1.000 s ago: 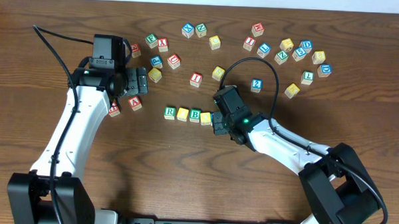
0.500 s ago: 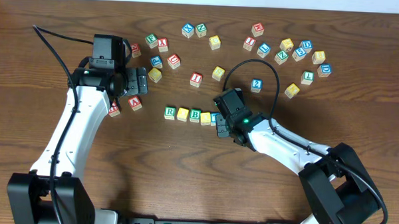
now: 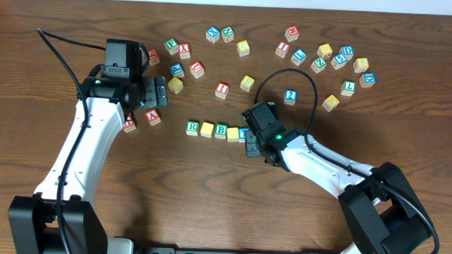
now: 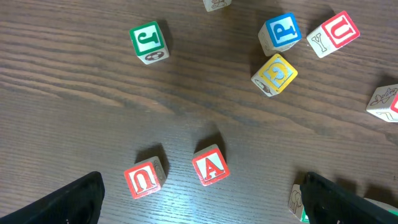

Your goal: Spell out ROBOT

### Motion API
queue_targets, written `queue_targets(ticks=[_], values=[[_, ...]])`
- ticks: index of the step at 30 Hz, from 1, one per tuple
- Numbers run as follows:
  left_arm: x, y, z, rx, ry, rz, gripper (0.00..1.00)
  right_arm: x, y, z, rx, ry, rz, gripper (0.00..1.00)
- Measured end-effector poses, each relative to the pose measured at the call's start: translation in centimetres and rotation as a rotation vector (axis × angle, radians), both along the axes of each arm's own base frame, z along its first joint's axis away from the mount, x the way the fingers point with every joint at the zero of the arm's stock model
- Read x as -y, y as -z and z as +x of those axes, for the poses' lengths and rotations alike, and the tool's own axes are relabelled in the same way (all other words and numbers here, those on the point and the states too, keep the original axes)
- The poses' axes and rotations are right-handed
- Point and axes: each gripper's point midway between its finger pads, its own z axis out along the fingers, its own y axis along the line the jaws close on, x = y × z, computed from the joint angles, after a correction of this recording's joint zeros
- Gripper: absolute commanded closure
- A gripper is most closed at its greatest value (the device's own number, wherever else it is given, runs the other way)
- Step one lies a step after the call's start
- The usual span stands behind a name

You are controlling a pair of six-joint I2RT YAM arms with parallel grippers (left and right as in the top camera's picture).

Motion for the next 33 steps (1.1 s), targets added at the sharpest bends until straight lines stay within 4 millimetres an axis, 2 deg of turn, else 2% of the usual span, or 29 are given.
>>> queue_targets(ticks=[12,17,27,33], values=[[0.0,0.0,0.0,0.000,0.000,0.000,0.01,-0.3,0.4,-1.1,-0.058,-0.017,0.023,0.99],[0.0,0.0,0.0,0.000,0.000,0.000,0.01,-0.8,-0.1,-1.3,-0.059,-0.028,0.051,0.99],[0.0,0.0,0.0,0.000,0.000,0.000,0.01,-3.3,-1.0,-2.5,-0.043,-0.108,0.084,0.99],[0.0,0.0,0.0,0.000,0.000,0.000,0.01,-3.6,-1.0,-2.7,-0.042,-0.118,0.083,0.99]])
